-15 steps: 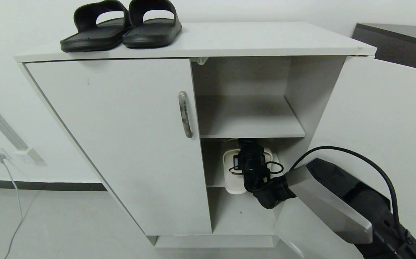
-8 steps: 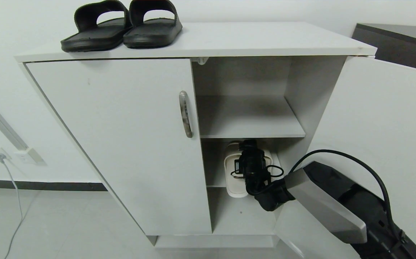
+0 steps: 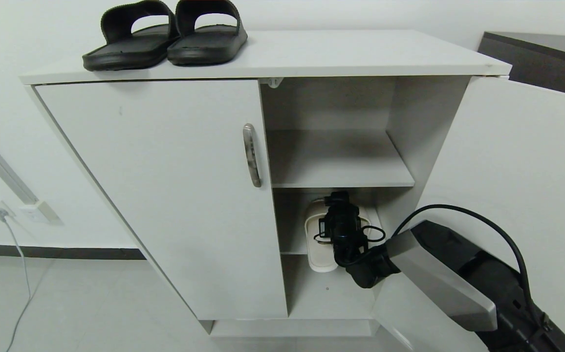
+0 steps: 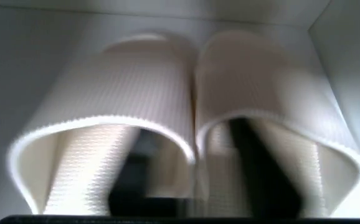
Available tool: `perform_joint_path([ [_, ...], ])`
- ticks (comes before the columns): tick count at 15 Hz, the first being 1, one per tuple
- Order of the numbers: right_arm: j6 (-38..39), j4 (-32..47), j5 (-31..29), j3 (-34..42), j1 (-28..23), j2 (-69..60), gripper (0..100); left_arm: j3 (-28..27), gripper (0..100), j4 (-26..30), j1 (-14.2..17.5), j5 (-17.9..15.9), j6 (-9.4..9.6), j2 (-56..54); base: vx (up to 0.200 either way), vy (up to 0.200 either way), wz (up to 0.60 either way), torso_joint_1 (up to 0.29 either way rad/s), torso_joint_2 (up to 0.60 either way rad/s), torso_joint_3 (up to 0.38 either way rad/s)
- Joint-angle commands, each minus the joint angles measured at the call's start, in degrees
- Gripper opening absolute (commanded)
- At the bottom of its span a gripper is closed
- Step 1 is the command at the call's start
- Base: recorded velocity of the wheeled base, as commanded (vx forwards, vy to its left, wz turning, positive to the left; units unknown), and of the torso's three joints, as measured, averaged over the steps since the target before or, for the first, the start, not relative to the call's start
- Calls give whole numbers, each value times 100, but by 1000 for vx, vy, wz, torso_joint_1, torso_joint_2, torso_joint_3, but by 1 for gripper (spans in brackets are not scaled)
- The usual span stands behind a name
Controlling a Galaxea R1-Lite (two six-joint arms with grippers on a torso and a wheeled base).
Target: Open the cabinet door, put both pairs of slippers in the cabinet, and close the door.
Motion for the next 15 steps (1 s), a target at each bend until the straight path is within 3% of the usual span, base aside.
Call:
perform_joint_path([
  [1,-9,0,6,83,3,-8,100,0,0,-1,1,1,1,9,0,0,0,0,0,0],
  [9,-1,-730,-38,1841,302,-940,100,0,0,-1,1,-25,10,9,0,0,0,0,0,0],
  [14,122,-1512,-64,3765,697,-1880,100,0,0,-1,1,-25,10,9,0,0,0,0,0,0],
  [15,237,-1723,-82,4442,838,-2144,100,0,0,-1,1,-25,1,9,0,0,0,0,0,0],
])
